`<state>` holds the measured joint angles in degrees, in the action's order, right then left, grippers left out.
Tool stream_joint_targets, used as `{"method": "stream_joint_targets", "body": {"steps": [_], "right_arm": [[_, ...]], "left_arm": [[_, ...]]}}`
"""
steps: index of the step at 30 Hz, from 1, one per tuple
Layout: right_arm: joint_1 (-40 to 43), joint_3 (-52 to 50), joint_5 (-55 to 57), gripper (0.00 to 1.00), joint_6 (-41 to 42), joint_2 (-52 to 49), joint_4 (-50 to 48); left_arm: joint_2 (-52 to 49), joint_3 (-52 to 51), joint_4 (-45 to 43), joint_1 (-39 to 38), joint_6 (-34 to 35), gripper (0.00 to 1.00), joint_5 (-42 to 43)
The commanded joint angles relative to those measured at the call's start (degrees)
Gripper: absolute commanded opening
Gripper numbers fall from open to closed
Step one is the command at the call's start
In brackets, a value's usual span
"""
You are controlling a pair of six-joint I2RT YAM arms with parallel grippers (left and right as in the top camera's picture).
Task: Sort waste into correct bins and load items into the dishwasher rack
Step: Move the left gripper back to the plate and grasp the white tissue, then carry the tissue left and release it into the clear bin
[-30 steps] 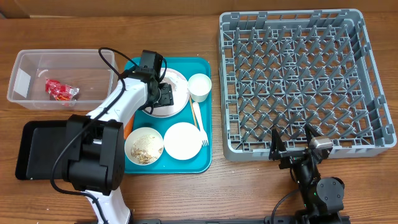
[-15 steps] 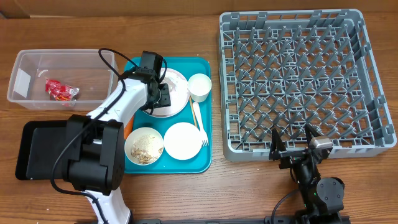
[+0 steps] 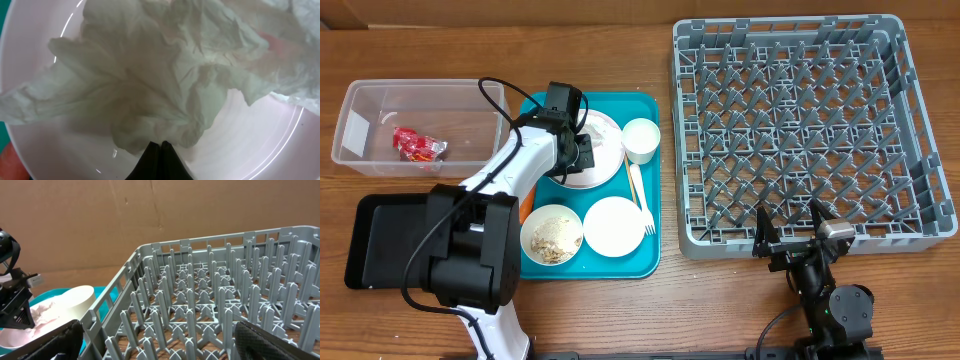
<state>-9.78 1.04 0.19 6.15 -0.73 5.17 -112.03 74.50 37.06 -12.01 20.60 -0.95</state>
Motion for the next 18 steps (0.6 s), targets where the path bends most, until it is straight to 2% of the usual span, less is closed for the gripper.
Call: {"method": "stream_joint_targets", "body": {"steps": [1, 9, 18], "right_arm": [[0.22, -0.59, -0.31, 1.00, -0.20, 0.55, -0.35], [0.22, -0.59, -0.31, 1.00, -0.20, 0.55, -0.35], [0.22, -0.59, -0.31, 1.00, -0.20, 0.55, -0.35]], "left_arm": [[-0.55, -0.33, 0.87, -0.07, -0.46, 0.04, -0.50], [-0.55, 7.54, 12.92, -0.07, -1.57, 0.04, -0.57], [-0.55, 27.26, 31.23, -0.02, -2.67, 0.04, -0.55]]}}
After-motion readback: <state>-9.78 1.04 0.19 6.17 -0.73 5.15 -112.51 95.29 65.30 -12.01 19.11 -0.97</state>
